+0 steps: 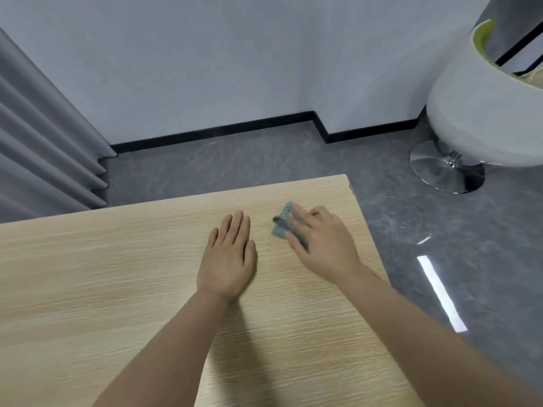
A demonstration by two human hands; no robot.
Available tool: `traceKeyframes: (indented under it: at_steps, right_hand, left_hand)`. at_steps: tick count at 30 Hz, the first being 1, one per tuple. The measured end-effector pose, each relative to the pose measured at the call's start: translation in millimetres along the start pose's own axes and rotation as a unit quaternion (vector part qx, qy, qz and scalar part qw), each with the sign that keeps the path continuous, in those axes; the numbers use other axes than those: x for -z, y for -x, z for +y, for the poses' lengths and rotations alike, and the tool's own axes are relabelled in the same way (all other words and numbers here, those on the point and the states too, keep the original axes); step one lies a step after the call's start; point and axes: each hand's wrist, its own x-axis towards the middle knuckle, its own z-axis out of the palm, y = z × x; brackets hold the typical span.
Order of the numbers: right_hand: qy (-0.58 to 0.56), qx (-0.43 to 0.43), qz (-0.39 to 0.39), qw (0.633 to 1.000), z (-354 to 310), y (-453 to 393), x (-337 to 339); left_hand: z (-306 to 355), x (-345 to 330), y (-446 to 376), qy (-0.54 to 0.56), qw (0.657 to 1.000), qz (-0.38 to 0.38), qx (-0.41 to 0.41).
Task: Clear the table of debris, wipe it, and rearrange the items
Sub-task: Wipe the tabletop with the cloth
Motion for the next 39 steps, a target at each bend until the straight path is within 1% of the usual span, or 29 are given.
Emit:
traceKeyframes:
  at_steps: [3,5,6,7,8,10,12,13,15,16,17,19,21,22,23,24,25,27,29,30,31,32,33,35,36,37,38,39]
  right_hand:
    - [-0.005,0.089,-0.078,0.993,-4,-1,-4]
    - [0.001,0.110,-0.113,0.987,1,-7,-5]
    - [0.006,0.104,-0.120,0.987,6,-11,-5]
    - [0.012,0.081,-0.118,0.990,13,-16,-4]
    - [0.017,0.039,-0.106,0.993,23,-21,-2]
    - [0.029,-0.087,-0.080,0.993,45,-29,1]
    - [0.026,-0.205,-0.084,0.975,59,-35,1]
    - [0.022,-0.248,-0.087,0.965,59,-38,0]
    - [0.038,-0.301,-0.072,0.950,47,-43,-2]
    - [0.052,-0.301,-0.065,0.950,35,-46,-4]
    - [0.059,-0.277,-0.060,0.957,22,-48,-5]
    - [0.040,-0.166,-0.060,0.984,-9,-49,-11]
    - [0.009,-0.046,-0.093,0.995,-24,-47,-14]
    - [-0.002,-0.010,-0.107,0.994,-17,-49,-12]
    - [0.000,0.003,-0.106,0.994,-4,-52,-8]
    - [0.013,-0.011,-0.090,0.996,12,-54,-6]
    - [0.033,-0.050,-0.073,0.996,29,-55,-3]
    - [0.037,-0.179,-0.063,0.981,57,-53,1]
    - [0.027,-0.277,-0.075,0.957,58,-52,-2]
    - [0.036,-0.302,-0.072,0.950,49,-53,-5]
    - [0.049,-0.307,-0.069,0.948,36,-55,-7]
    - [0.054,-0.292,-0.063,0.953,20,-58,-10]
    - [0.047,-0.255,-0.058,0.964,3,-61,-13]
    - [0.012,-0.135,-0.063,0.989,-32,-59,-18]
    - [-0.003,-0.078,-0.081,0.994,-42,-57,-19]
    - [-0.009,-0.041,-0.099,0.994,-42,-56,-17]
    - [-0.008,-0.030,-0.105,0.994,-33,-55,-16]
    - [0.001,-0.045,-0.099,0.994,-17,-53,-14]
  left_hand:
    - [0,-1,0,0.002,1.000,0.005,0.000]
    - [0,0,0,0.004,1.000,0.006,0.001]
    - [0,0,0,0.003,1.000,0.007,-0.001]
    - [0,0,0,0.002,1.000,0.007,-0.002]
    - [0,0,0,0.000,1.000,0.006,-0.002]
    - [0,1,1,-0.001,1.000,0.006,-0.001]
    - [1,1,1,-0.001,1.000,0.005,0.000]
    - [1,1,1,-0.001,1.000,0.005,0.000]
    - [2,2,1,-0.001,1.000,0.004,0.001]
    - [2,2,2,0.000,1.000,0.004,0.001]
    - [2,3,2,0.001,1.000,0.004,0.002]
    - [3,3,2,0.001,1.000,0.003,0.002]
    - [3,3,1,0.001,1.000,0.004,0.002]
    - [3,3,1,0.001,1.000,0.005,0.002]
    - [3,3,1,0.002,1.000,0.005,0.002]
    - [3,4,1,0.004,1.000,0.004,0.002]
    - [3,4,1,0.006,1.000,0.002,0.003]
    - [3,4,1,0.009,1.000,0.002,0.004]
    - [3,4,1,0.009,1.000,0.003,0.004]
    - [2,4,1,0.008,1.000,0.003,0.004]
    - [3,4,1,0.008,1.000,0.004,0.004]
    - [3,4,1,0.008,1.000,0.005,0.005]
    - [3,4,1,0.008,1.000,0.005,0.005]
    - [3,4,1,0.006,1.000,0.006,0.004]
    - [3,3,1,0.006,1.000,0.008,0.004]
    - [3,3,1,0.009,1.000,0.010,0.004]
    - [3,3,1,0.013,1.000,0.010,0.005]
    - [2,3,1,0.016,1.000,0.010,0.006]
